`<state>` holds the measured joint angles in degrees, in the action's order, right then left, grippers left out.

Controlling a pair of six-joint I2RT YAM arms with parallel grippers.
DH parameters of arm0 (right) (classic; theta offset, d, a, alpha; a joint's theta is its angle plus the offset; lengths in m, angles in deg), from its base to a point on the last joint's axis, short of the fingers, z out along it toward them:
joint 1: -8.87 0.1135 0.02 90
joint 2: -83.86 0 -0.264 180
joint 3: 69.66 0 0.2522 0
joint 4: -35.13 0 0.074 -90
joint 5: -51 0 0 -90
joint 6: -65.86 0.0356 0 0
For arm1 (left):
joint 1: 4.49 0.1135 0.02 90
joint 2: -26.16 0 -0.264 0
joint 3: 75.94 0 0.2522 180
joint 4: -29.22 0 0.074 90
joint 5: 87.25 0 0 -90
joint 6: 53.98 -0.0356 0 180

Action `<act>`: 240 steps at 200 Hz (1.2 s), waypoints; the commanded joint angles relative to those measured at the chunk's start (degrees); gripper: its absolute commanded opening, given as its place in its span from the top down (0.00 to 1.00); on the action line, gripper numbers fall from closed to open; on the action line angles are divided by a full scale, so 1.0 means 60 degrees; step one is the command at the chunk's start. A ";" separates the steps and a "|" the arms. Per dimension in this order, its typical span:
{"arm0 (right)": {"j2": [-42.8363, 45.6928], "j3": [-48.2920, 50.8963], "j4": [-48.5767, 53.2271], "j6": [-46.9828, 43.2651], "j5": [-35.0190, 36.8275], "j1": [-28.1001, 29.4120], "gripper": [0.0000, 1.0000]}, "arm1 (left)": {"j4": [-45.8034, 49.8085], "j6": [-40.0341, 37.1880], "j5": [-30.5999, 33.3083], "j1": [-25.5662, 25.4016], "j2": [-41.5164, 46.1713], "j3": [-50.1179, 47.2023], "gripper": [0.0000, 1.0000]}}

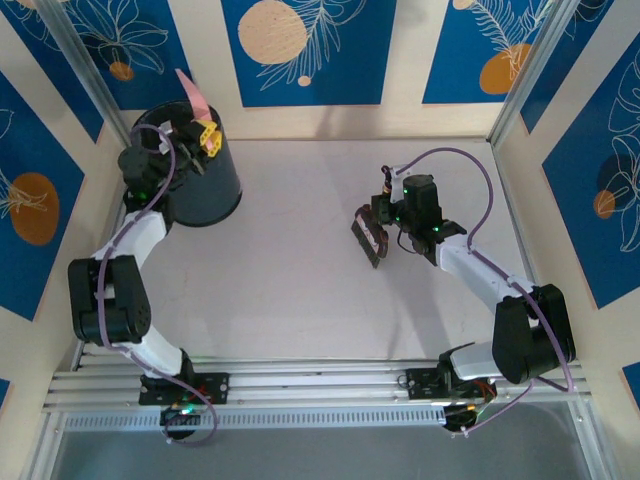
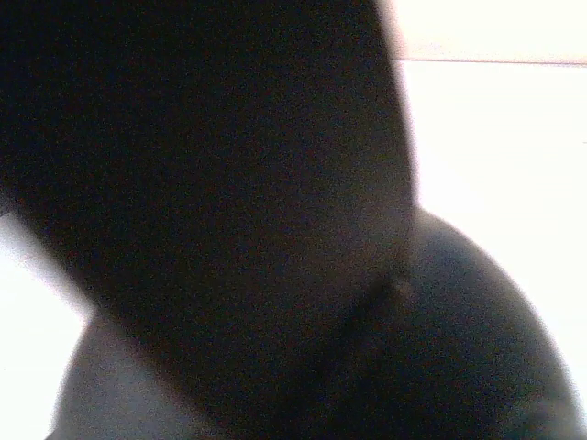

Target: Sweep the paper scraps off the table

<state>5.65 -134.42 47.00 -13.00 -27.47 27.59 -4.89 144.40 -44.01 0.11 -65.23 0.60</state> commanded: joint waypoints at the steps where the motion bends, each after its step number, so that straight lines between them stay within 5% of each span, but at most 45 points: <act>1: 0.0030 -0.0245 -0.0136 0.0171 -0.0153 -0.0020 1.00 | 0.2452 -0.2507 -0.0482 -0.0049 0.0700 0.0585 1.00; 56: 0.0242 -0.0096 -0.0270 0.0188 -0.0193 -0.0116 1.00 | 0.9223 -0.8834 -0.0227 -0.0089 0.1386 0.2290 1.00; 114: 0.0363 0.0034 -0.0392 0.0264 -0.0252 -0.0181 1.00 | 1.3853 -1.3692 0.0921 -0.0553 0.1499 0.3562 1.00; 167: 0.0424 0.0092 -0.0432 0.0312 -0.0187 -0.0202 1.00 | 1.5957 -1.6121 0.3203 -0.1820 0.1483 0.4123 1.00; 240: 0.0786 0.0322 -0.0432 0.0296 0.0165 -0.0258 1.00 | 1.7085 -1.7689 0.5951 -0.3915 0.0487 0.4645 1.00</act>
<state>7.86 -133.11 46.78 -11.96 -27.60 26.63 93.75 43.70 -15.51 -20.72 -60.08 26.31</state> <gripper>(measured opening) 0.253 0.258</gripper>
